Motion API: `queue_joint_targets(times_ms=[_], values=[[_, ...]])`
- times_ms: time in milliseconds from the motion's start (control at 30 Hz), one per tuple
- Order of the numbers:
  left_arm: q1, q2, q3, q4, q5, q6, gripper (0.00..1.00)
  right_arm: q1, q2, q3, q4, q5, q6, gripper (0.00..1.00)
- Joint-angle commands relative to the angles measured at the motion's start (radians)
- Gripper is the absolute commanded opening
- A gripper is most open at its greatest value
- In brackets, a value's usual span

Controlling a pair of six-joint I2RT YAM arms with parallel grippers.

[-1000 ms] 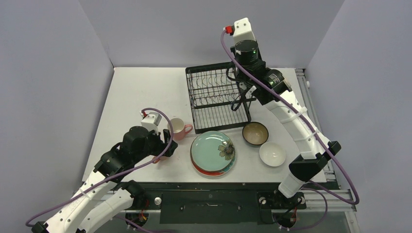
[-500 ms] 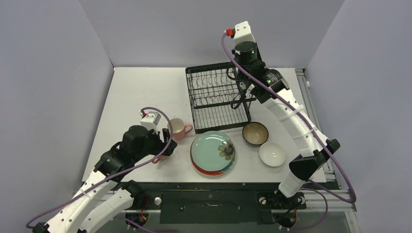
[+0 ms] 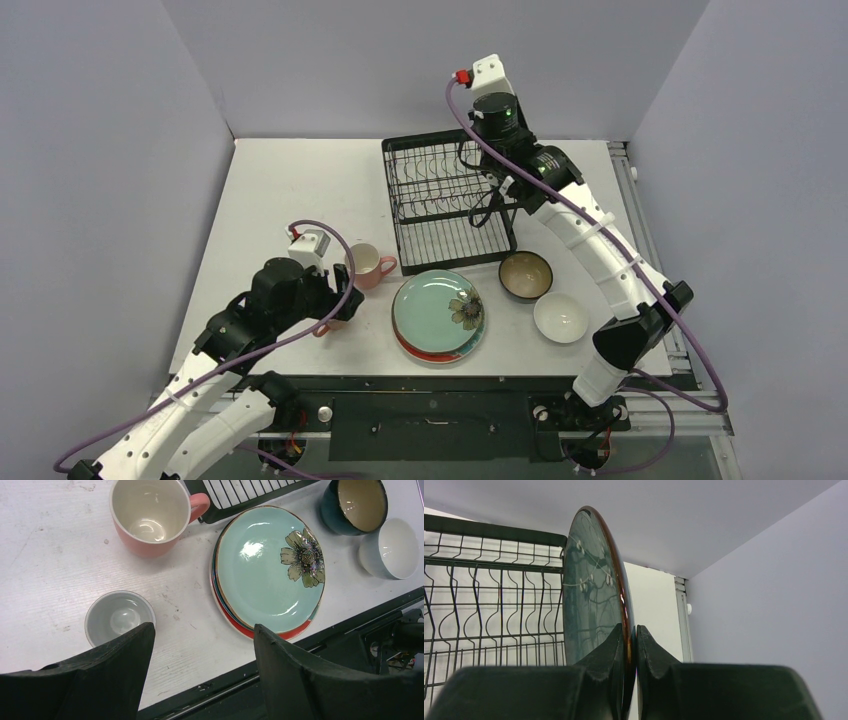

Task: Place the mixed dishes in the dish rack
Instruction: Insert the plate into the dish rack.

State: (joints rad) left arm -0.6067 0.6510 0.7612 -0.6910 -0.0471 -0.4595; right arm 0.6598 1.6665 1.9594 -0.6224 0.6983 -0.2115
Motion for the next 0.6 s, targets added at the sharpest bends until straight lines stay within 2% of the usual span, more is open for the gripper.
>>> queue_joint_targets(times_ms=[0, 567], values=[[0.008, -0.005, -0.002, 0.058, 0.012, 0.015, 0.69, -0.006, -0.037, 0.001, 0.166, 0.028, -0.004, 0.0], [0.023, -0.001, -0.003, 0.062, 0.022, 0.016, 0.69, -0.005, -0.076, -0.137, 0.188, 0.035, 0.058, 0.0]])
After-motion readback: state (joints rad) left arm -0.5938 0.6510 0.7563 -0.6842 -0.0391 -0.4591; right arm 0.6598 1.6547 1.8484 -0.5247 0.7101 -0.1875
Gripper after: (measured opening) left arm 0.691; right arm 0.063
